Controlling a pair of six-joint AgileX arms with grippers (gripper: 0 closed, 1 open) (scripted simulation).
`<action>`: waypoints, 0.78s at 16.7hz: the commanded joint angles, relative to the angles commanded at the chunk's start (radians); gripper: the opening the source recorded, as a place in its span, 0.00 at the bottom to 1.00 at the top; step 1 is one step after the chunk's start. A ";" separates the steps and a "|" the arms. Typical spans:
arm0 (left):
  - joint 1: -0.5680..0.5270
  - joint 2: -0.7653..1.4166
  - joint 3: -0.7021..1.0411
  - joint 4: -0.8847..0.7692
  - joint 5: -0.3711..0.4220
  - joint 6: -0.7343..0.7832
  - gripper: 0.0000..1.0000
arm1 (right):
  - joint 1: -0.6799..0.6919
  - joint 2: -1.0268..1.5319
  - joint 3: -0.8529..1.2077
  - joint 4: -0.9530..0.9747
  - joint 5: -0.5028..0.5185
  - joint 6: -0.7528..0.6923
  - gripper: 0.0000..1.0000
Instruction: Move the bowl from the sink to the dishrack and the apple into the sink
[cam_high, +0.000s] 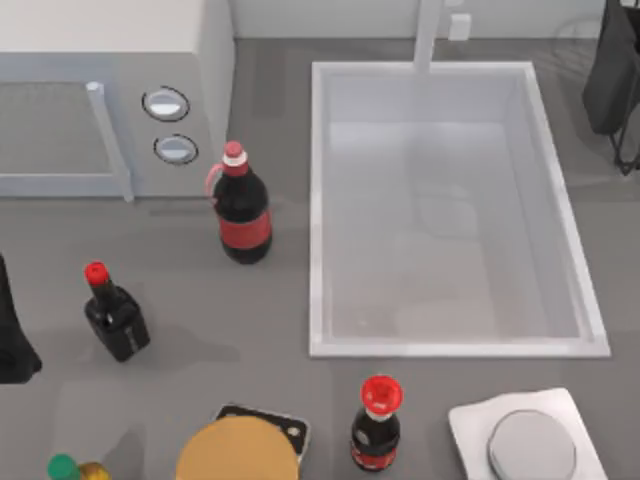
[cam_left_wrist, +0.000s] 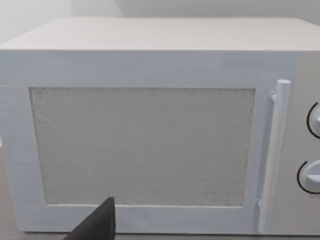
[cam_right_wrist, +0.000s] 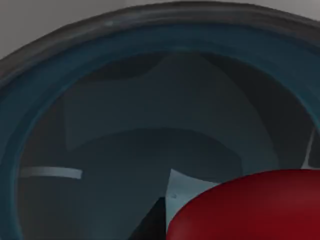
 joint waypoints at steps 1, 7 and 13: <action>0.000 0.000 0.000 0.000 0.000 0.000 1.00 | -0.001 -0.013 0.029 -0.045 0.000 0.000 0.00; 0.000 0.000 0.000 0.000 0.000 0.000 1.00 | -0.004 -0.112 0.208 -0.336 0.001 -0.003 0.00; 0.000 0.000 0.000 0.000 0.000 0.000 1.00 | -0.001 -0.126 0.224 -0.359 0.000 -0.001 0.00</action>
